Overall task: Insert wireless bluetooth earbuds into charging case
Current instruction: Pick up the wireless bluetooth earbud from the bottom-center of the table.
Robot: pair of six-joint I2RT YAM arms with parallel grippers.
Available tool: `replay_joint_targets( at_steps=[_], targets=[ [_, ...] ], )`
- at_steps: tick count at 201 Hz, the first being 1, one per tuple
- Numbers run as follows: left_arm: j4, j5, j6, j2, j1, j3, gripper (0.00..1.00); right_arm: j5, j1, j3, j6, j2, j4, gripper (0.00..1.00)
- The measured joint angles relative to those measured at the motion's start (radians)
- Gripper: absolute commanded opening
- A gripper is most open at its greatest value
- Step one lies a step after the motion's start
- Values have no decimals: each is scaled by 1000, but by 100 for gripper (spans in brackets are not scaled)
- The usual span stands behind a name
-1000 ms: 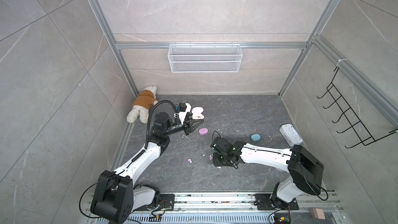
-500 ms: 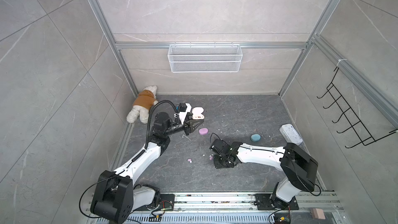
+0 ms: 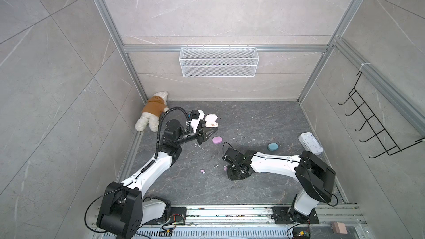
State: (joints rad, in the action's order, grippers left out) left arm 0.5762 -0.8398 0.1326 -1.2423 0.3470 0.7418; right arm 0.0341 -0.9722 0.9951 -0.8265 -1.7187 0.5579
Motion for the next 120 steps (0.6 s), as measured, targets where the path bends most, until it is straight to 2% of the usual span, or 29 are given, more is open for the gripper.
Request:
replay_joint_targets(
  at_steps=[70, 120],
  targets=[
    [0, 0, 0, 0, 2, 0, 23, 0, 0, 0, 0, 0, 3, 21],
    [0, 0, 0, 0, 7, 0, 23, -6, 2, -5, 0, 18, 3, 20]
  ],
)
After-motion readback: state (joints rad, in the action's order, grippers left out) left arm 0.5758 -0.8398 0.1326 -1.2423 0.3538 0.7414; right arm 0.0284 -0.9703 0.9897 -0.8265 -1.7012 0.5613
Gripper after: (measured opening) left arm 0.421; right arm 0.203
